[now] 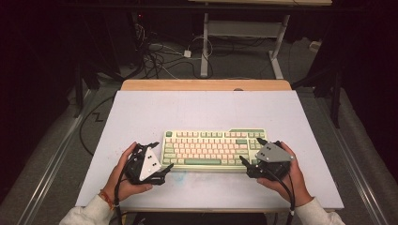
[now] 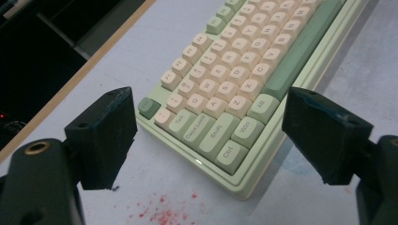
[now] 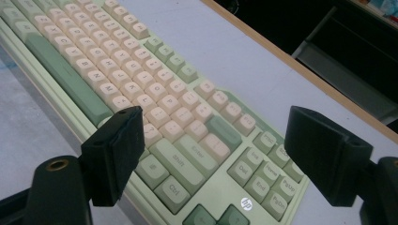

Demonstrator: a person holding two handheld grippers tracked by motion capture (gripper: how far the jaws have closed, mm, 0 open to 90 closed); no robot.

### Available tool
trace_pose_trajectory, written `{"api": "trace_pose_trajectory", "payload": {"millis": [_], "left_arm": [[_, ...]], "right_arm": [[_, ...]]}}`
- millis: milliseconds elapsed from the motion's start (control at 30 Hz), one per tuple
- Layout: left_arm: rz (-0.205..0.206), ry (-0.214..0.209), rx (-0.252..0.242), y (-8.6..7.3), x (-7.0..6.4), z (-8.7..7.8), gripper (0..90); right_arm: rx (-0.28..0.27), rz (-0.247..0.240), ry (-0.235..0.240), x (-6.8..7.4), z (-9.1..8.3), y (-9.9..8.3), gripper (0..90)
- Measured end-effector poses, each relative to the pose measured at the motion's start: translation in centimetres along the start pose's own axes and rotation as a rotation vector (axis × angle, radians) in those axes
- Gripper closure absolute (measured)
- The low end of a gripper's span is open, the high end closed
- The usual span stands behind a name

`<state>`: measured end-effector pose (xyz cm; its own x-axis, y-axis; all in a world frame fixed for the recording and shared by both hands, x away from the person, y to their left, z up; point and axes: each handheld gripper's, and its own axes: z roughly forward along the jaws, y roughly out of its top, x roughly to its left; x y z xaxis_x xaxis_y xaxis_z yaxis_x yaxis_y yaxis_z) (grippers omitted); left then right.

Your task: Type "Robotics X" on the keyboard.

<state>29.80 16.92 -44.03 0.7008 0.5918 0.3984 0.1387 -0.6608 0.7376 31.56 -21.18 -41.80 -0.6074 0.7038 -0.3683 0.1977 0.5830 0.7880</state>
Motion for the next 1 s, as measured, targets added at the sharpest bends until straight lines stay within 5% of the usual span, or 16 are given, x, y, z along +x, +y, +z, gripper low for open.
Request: {"api": "trace_pose_trajectory", "payload": {"millis": [600,1000], "left_arm": [[-0.018,0.004,0.057,-2.6,0.4,-0.4,17.0],[-0.038,0.017,0.071,-3.9,0.8,-0.9,16.8]], "right_arm": [[0.017,0.022,-0.021,-1.0,-1.1,-2.0,20.8],[0.040,0.062,-0.079,-2.5,-2.2,-4.3,20.8]]}}
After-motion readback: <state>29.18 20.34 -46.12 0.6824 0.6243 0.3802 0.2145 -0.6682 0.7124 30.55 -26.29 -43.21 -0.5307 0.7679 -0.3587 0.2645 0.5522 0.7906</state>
